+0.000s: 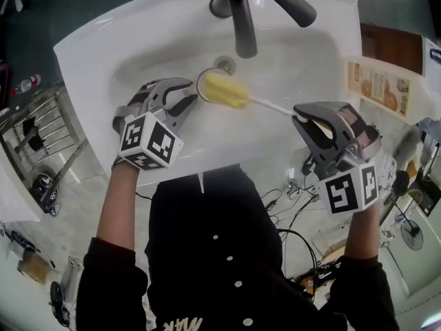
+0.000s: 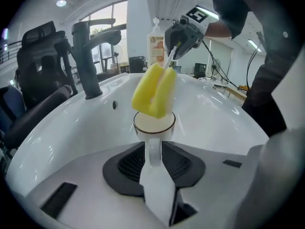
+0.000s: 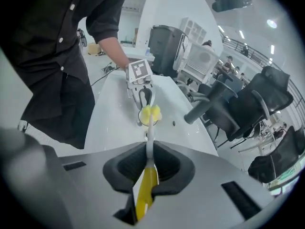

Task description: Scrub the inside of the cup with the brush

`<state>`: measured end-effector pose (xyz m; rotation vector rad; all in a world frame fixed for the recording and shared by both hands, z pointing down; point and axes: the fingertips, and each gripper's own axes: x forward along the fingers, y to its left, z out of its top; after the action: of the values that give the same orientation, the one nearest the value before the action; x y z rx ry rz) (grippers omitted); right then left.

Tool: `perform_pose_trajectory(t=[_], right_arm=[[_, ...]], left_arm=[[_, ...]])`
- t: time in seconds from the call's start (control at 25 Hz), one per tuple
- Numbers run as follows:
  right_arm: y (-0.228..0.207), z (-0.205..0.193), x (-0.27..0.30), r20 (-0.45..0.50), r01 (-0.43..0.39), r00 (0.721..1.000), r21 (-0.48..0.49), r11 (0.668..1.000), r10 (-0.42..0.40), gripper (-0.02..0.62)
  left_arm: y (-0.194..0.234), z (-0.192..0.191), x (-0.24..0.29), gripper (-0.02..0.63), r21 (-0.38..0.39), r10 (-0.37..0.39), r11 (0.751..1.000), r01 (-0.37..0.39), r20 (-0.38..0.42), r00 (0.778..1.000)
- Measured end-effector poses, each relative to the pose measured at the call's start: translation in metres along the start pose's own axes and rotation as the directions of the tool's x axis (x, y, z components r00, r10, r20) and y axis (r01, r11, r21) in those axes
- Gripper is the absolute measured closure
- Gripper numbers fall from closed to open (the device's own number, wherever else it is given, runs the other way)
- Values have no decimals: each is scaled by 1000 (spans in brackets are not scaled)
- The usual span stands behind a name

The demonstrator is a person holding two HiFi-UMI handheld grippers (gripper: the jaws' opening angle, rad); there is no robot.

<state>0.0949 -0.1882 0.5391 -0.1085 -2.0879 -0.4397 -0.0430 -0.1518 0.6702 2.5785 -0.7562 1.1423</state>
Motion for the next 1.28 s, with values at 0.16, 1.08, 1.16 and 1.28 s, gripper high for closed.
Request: perform_pose_trajectory(t=[0.16,1.08,1.16,1.28], right_arm=[[-1,7,8,-76,-70,995,-81,994,64,549],[-21,40,74,-378,-321,916,-487,812,136,549],[-21,41,78,-378,-322,916,-501,803,131,549],[-21,44,85,-376,-317,919,-524,790,119,549]], left_arm=[[-2,-2,3,513,16,0,1000,0,-13,1000],[-1,-1,4,515,22,17,1000,-16,-32,999],[-1,-1,4,515,22,17,1000,-17,-33,999],[-1,-2,4,515,19,16,1000,-15,-34,999]])
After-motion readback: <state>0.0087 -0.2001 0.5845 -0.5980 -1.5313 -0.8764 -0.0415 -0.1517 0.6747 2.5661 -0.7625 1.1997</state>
